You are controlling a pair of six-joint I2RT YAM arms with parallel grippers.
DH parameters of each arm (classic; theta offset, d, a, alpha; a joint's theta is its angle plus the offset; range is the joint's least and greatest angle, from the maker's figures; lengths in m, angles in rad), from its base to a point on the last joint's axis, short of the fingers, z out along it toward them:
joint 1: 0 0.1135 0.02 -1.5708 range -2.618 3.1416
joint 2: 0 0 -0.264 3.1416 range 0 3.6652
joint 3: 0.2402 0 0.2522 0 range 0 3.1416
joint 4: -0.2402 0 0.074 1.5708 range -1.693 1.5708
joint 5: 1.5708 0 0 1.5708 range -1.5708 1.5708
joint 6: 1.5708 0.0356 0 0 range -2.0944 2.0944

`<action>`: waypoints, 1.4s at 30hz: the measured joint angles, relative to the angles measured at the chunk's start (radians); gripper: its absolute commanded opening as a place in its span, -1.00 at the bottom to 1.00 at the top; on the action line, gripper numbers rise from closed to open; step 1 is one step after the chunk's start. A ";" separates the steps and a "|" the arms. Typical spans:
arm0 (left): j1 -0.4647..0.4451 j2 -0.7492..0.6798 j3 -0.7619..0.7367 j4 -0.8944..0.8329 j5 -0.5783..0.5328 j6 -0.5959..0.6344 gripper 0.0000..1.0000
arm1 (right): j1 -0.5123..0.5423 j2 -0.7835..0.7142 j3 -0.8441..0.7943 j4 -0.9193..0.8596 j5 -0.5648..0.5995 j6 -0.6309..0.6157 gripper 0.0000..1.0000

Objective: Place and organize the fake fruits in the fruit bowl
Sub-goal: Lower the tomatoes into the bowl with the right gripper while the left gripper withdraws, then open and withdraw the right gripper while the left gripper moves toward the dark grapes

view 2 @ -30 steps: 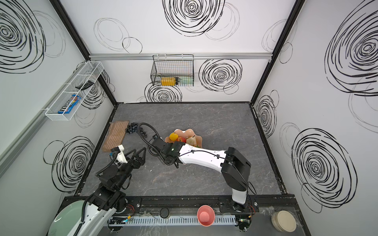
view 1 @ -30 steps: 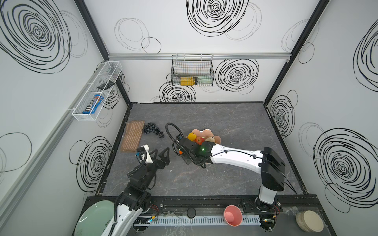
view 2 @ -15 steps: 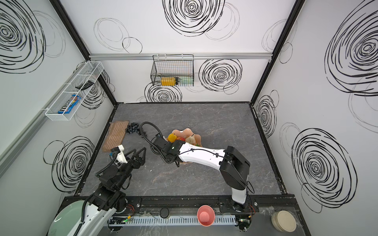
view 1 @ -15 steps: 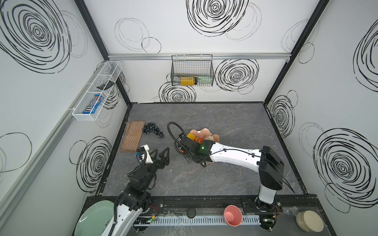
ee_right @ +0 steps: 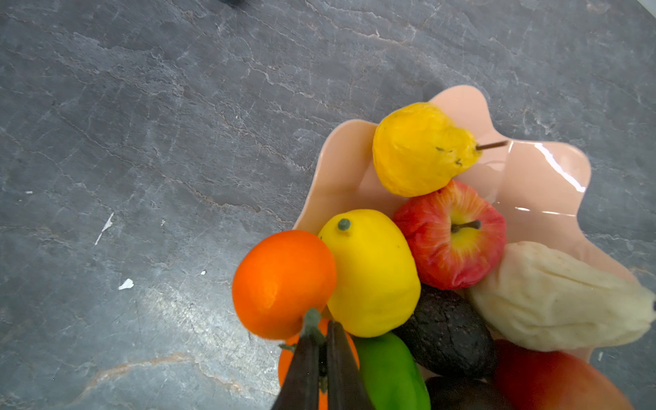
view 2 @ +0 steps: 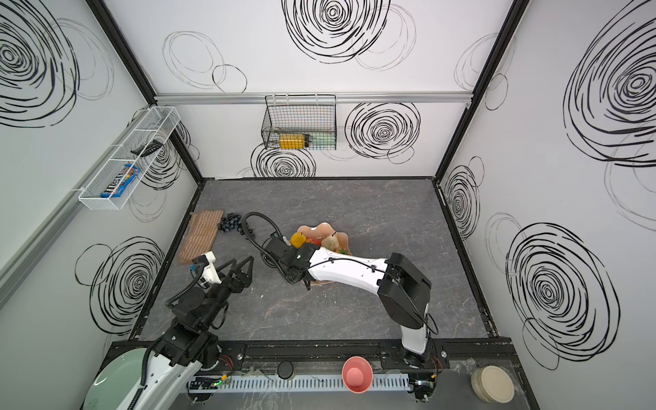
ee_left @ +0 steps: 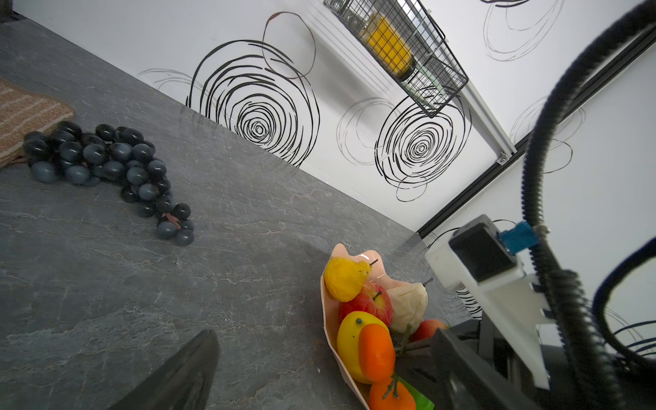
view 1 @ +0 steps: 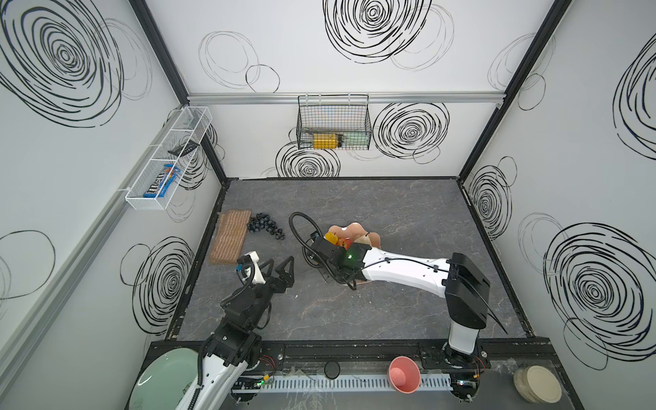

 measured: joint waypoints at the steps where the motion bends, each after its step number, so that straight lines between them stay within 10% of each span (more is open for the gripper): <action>1: 0.000 0.000 0.000 0.000 0.000 0.000 0.94 | 0.000 0.006 0.005 -0.001 0.001 -0.001 -0.70; 26: 0.000 0.056 0.000 0.009 0.000 0.000 0.97 | 0.008 -0.076 0.015 -0.024 -0.004 -0.001 0.35; 42: -0.095 0.641 0.367 -0.021 -0.256 -0.019 1.00 | 0.002 -0.907 -0.571 0.204 0.088 -0.055 0.62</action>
